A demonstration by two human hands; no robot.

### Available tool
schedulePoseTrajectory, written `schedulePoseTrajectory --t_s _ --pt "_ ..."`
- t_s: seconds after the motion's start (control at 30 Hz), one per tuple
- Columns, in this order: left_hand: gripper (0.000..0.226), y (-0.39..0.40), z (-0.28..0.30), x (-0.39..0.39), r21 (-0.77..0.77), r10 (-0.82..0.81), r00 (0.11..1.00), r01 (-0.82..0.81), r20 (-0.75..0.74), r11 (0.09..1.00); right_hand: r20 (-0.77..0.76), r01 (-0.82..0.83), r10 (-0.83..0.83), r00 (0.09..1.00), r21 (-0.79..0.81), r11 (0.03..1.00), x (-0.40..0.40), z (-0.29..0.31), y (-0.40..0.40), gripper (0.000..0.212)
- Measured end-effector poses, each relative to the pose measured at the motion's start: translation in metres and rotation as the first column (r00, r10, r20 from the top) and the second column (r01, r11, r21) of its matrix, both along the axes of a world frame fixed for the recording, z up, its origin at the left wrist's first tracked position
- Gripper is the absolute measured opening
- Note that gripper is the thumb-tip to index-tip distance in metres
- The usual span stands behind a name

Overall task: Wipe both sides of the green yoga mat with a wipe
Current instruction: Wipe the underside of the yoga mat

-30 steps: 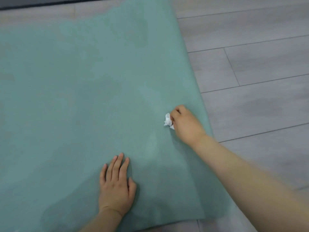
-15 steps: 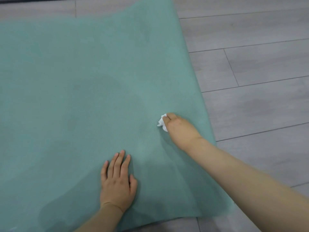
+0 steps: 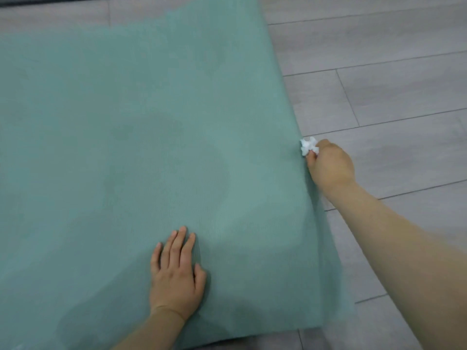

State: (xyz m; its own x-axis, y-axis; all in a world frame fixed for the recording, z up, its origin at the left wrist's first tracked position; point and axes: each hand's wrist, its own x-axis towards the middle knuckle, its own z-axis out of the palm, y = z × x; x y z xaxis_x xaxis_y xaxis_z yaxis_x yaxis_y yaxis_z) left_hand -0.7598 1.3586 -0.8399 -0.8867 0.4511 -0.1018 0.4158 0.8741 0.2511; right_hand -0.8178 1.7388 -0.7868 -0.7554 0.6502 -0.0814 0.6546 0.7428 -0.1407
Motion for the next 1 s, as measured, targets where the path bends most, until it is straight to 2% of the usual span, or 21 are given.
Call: schedulePoseTrajectory --t_s 0.07,0.13,0.33,0.37,0.43,0.5,0.57,0.6,0.63,0.7,0.73,0.77,0.8,0.87,0.93,1.0 --pt "0.063 0.000 0.000 0.001 -0.005 0.002 1.000 -0.002 0.007 1.000 -0.079 0.009 -0.014 0.997 -0.060 0.998 -0.003 -0.004 -0.027 0.026" --pt "0.064 0.000 0.001 0.000 -0.013 0.006 1.000 -0.005 0.016 1.000 -0.200 -0.089 0.061 0.978 -0.135 0.987 -0.007 -0.006 -0.058 0.023" --pt "0.064 0.001 -0.002 0.000 -0.028 0.009 0.999 -0.009 0.034 1.000 -0.348 -0.165 0.114 0.930 -0.118 0.979 -0.006 0.033 -0.053 0.021" --pt "0.064 0.001 -0.002 -0.001 -0.029 0.011 1.000 -0.010 0.029 1.000 -0.368 -0.225 0.168 0.914 -0.117 0.967 -0.007 0.041 -0.057 0.020" --pt "0.065 0.001 -0.002 -0.001 -0.039 0.014 1.000 -0.013 0.025 0.999 -0.291 -0.453 0.394 0.872 -0.174 0.874 -0.002 0.040 -0.083 0.020" --pt "0.065 0.001 -0.001 0.002 -0.045 0.008 1.000 -0.007 0.029 0.999 -0.121 -0.688 0.678 0.725 -0.148 0.710 0.020 0.030 -0.114 0.017" --pt "0.065 0.001 0.000 0.003 -0.037 0.021 1.000 -0.021 0.014 0.999 -0.033 -0.725 0.734 0.678 -0.192 0.661 0.034 0.012 -0.115 0.014" --pt "0.065 0.002 0.000 0.002 -0.034 0.024 1.000 -0.023 0.013 0.999 0.009 -0.712 0.722 0.691 -0.162 0.683 0.035 0.006 -0.104 0.018" --pt "0.065 0.003 0.000 0.001 -0.032 0.022 1.000 -0.021 0.014 0.999 0.067 -0.657 0.666 0.743 -0.118 0.744 0.033 0.007 -0.087 0.019" --pt "0.065 0.003 -0.001 0.000 -0.033 0.015 1.000 -0.015 0.007 0.999 0.110 -0.407 0.407 0.907 -0.023 0.913 0.029 0.015 -0.048 0.025" --pt "0.065 0.002 -0.001 0.000 -0.041 0.011 1.000 -0.010 0.004 0.999 0.080 -0.266 0.266 0.961 -0.008 0.964 0.030 0.017 -0.033 0.028" --pt "0.066 0.001 0.000 0.001 -0.047 0.006 1.000 -0.005 0.010 0.999 0.010 -0.204 0.205 0.979 -0.017 0.979 0.031 0.014 -0.031 0.029" --pt "0.066 0.001 0.001 0.002 -0.045 0.004 1.000 -0.003 0.021 0.999 -0.002 -0.218 0.218 0.976 -0.064 0.974 0.031 0.014 -0.044 0.029" --pt "0.066 0.002 0.001 0.001 -0.041 0.011 1.000 -0.010 0.020 0.999 0.002 -0.409 0.417 0.909 -0.196 0.891 0.036 -0.003 -0.098 0.026" --pt "0.066 0.002 0.000 0.002 -0.046 0.014 1.000 -0.013 0.024 0.999 -0.041 -0.648 0.658 0.752 -0.230 0.726 0.053 -0.007 -0.151 0.018" --pt "0.065 0.001 -0.001 0.002 -0.044 0.010 1.000 -0.009 0.025 0.999 -0.011 -0.727 0.743 0.669 -0.214 0.652 0.062 -0.006 -0.149 0.025"
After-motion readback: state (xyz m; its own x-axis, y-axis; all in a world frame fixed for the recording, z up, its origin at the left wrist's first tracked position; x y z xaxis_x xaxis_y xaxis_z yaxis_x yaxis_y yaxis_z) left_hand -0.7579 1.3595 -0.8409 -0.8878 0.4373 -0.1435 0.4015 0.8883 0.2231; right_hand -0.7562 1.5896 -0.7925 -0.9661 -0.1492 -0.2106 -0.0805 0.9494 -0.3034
